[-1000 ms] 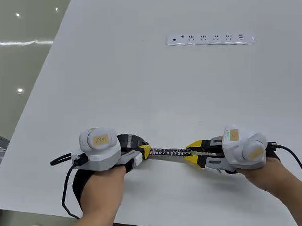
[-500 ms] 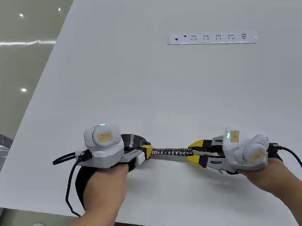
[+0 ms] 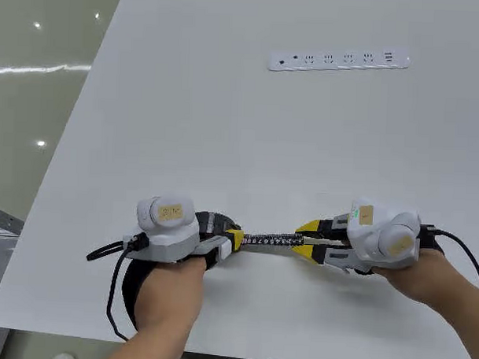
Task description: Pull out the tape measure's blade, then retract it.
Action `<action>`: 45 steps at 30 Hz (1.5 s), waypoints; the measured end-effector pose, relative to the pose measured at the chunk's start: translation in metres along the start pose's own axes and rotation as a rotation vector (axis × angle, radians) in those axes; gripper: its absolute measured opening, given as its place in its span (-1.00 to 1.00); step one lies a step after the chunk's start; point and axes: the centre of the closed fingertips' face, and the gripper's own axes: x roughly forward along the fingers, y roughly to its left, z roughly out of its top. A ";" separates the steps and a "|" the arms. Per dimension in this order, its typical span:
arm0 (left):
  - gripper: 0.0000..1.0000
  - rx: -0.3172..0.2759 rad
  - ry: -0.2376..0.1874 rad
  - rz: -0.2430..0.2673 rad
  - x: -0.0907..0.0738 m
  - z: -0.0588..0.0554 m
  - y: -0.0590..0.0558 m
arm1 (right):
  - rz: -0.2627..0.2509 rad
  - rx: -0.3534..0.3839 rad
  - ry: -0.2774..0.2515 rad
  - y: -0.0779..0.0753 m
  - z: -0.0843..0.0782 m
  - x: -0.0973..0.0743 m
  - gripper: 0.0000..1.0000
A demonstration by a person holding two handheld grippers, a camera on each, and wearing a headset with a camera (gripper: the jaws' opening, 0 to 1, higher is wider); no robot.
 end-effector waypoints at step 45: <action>0.17 -0.013 -0.008 -0.020 0.000 0.000 -0.001 | 0.023 0.130 -0.071 0.008 0.012 0.036 -0.78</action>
